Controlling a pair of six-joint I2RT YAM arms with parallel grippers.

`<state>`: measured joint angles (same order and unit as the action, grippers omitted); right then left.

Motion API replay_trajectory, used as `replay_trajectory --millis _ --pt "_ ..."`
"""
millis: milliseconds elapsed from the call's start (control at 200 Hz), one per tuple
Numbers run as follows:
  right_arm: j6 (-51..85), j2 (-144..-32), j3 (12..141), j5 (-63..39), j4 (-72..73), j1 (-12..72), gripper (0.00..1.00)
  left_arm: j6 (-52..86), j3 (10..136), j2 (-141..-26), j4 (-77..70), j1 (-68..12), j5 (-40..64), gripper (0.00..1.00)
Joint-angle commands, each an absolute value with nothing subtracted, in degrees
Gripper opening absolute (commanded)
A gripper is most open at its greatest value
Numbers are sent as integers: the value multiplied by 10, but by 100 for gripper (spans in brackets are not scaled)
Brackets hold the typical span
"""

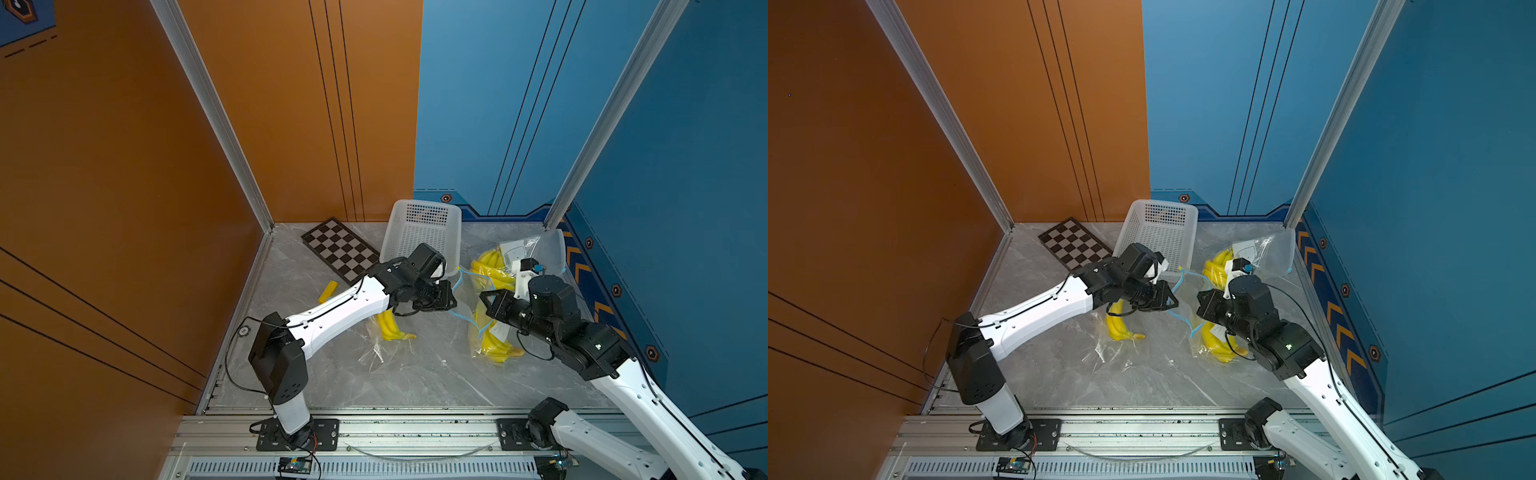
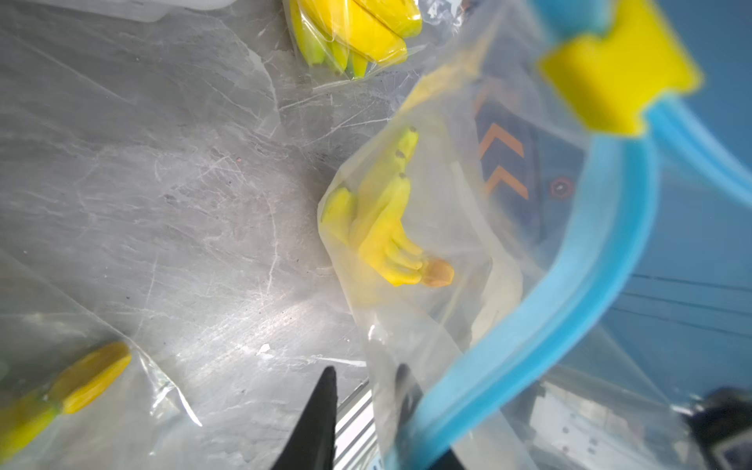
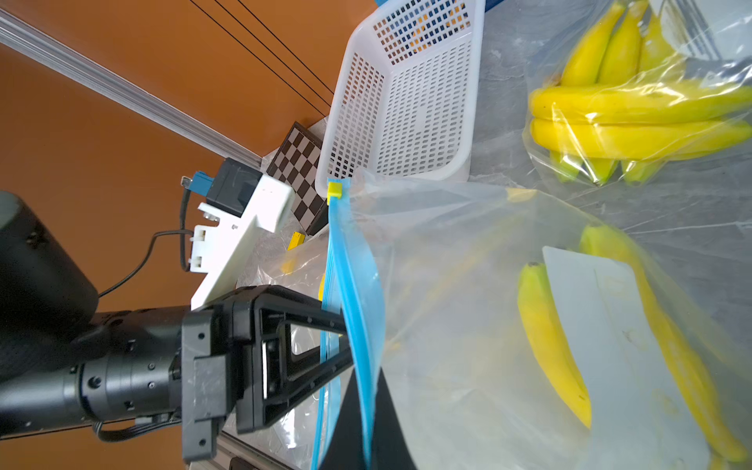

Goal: Open the zip-top bag and take out the banana
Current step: Open the zipper of the food storage bag at the center of the board.

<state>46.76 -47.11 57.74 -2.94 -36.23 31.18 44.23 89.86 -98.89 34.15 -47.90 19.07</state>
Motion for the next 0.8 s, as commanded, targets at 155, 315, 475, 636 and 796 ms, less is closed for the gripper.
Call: replay_trajectory --millis 155,315,475,636,796 --pt "462 -476 623 -78 -402 260 0 383 1046 -955 446 -440 172 1" --pt "468 -514 663 -115 -400 256 0 332 1233 -997 575 -441 155 0" --pt "478 -504 602 -137 -395 232 0 312 1282 -1039 647 -442 182 0" --pt "518 -471 479 -158 -348 222 0 267 1201 -1085 647 -493 178 0" --pt "536 -413 395 -158 -343 210 0 264 1190 -1138 647 -525 202 0"
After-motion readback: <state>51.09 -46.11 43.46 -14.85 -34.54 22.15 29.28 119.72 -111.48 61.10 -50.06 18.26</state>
